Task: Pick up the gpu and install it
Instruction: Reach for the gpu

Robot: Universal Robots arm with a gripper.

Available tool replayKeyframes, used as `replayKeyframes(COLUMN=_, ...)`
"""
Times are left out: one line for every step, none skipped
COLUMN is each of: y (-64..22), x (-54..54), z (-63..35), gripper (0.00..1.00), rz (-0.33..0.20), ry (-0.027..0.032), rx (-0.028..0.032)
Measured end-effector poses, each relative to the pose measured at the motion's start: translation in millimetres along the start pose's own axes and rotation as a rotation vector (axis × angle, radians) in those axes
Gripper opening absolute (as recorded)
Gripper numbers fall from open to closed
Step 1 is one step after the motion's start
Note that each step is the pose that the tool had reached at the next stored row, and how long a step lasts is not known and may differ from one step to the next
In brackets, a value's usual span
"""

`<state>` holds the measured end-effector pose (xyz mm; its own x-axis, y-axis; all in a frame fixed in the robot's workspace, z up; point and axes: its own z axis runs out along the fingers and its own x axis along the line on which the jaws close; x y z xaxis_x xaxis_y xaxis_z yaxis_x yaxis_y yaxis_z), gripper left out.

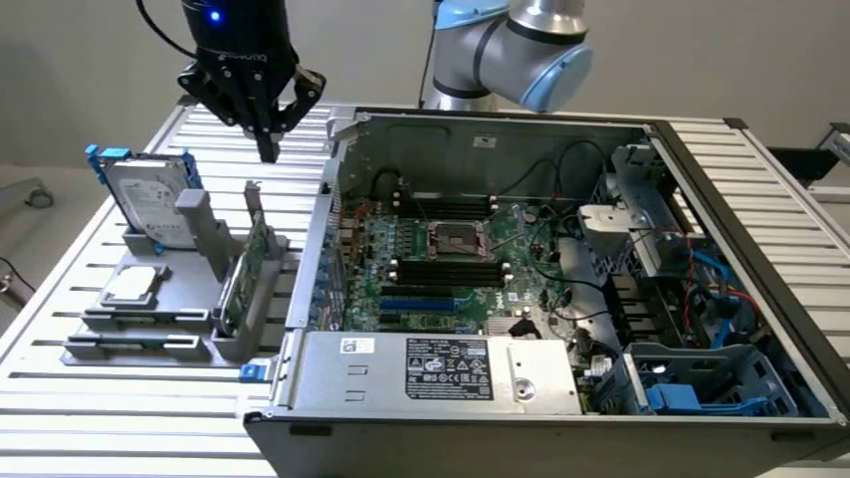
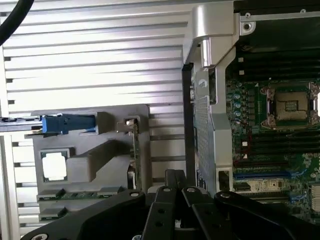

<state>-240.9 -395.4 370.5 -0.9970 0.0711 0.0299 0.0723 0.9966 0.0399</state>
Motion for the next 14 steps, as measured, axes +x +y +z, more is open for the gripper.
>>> replayKeyframes(y=-0.3, x=4.6, z=0.9, gripper=0.11, rz=0.0, ry=0.0017, rx=0.0003)
replayKeyframes(y=-0.7, x=9.4, z=1.8, gripper=0.11, rz=0.0, ry=0.0035, rx=0.0006)
replayKeyframes(y=-1.1, x=13.8, z=2.6, gripper=0.11, rz=0.0, ry=0.0054, rx=0.0008)
replayKeyframes(y=-1.4, x=18.2, z=3.4, gripper=0.11, rz=0.0, ry=0.0073, rx=0.0011)
replayKeyframes(y=-1.8, x=22.7, z=4.2, gripper=0.11, rz=0.0, ry=0.0088, rx=0.0016)
replayKeyframes(y=-2.1, x=27.2, z=5.0, gripper=0.11, rz=0.001, ry=0.0099, rx=0.0022)
replayKeyframes(y=-2.5, x=31.7, z=5.8, gripper=0.11, rz=0.001, ry=0.0105, rx=0.0031)
replayKeyframes(y=-2.9, x=36.4, z=6.5, gripper=0.11, rz=0.001, ry=0.011, rx=0.0049)
replayKeyframes(y=-3.1, x=40.0, z=7.0, gripper=0.11, rz=0.0, ry=0.0111, rx=0.0078)
replayKeyframes(y=-3.3, x=42.5, z=7.4, gripper=0.11, rz=0.0, ry=0.0113, rx=0.0119)
replayKeyframes(y=-3.3, x=43.2, z=7.6, gripper=0.11, rz=-0.003, ry=0.0124, rx=0.0157)
replayKeyframes(y=-3.4, x=43.3, z=7.5, gripper=0.11, rz=-0.006, ry=0.0145, rx=0.0207)
replayKeyframes(y=-3.4, x=43.5, z=7.5, gripper=0.11, rz=-0.01, ry=0.0157, rx=0.0263)
replayKeyframes(y=-3.4, x=43.6, z=7.6, gripper=0.11, rz=-0.016, ry=0.0167, rx=0.0326)
